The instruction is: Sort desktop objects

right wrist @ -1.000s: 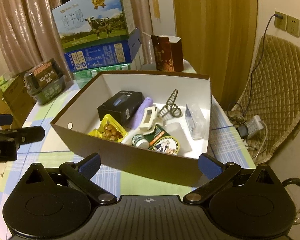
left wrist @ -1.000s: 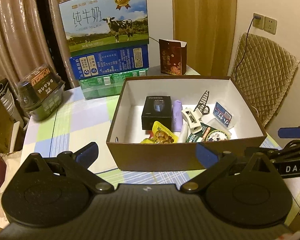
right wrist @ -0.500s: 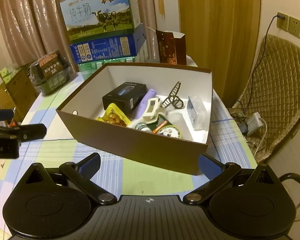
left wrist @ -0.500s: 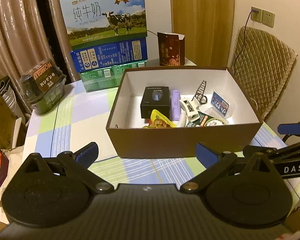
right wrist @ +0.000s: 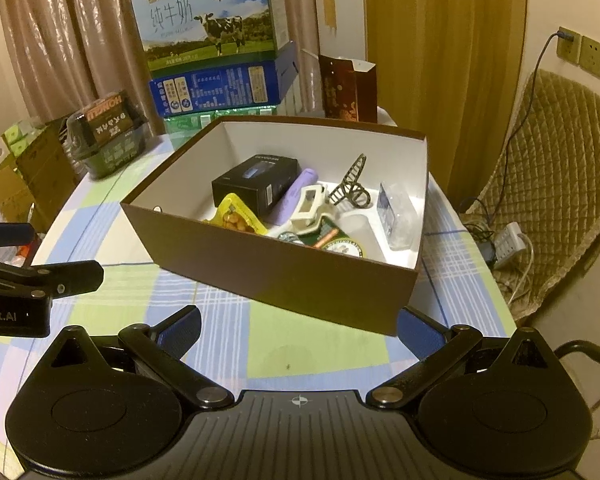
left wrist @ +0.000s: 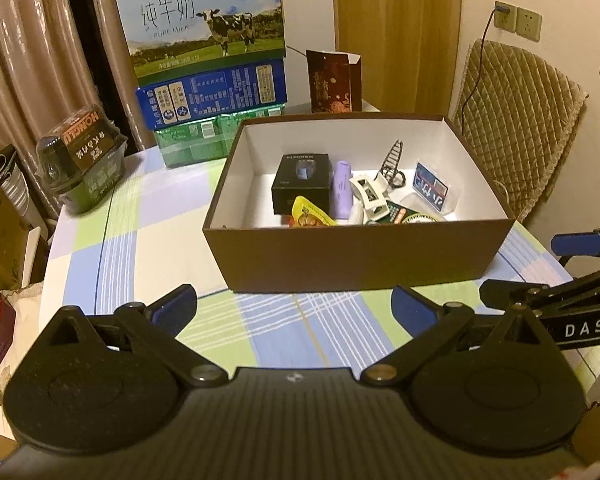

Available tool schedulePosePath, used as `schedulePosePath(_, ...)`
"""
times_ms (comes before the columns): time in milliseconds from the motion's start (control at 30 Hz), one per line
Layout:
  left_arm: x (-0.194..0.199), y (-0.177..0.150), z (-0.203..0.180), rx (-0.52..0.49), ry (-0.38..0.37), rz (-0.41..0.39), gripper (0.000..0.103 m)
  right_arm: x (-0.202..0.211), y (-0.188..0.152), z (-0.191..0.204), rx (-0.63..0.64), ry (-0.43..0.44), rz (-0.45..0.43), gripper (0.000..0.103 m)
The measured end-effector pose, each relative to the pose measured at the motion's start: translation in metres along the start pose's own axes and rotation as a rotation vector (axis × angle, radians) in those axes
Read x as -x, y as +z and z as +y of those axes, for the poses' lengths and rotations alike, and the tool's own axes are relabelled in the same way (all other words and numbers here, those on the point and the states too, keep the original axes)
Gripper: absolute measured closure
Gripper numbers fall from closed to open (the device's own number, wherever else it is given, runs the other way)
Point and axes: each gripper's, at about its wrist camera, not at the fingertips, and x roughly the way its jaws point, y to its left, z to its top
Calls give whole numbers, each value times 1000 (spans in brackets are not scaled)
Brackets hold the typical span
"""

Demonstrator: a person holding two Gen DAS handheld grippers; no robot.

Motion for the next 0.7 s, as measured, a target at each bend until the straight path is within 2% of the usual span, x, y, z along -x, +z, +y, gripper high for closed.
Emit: schedulePosePath(700, -3, -12, -1, 11, -15, 36, 1, -1, -13, 2, -21, 11, 54, 2)
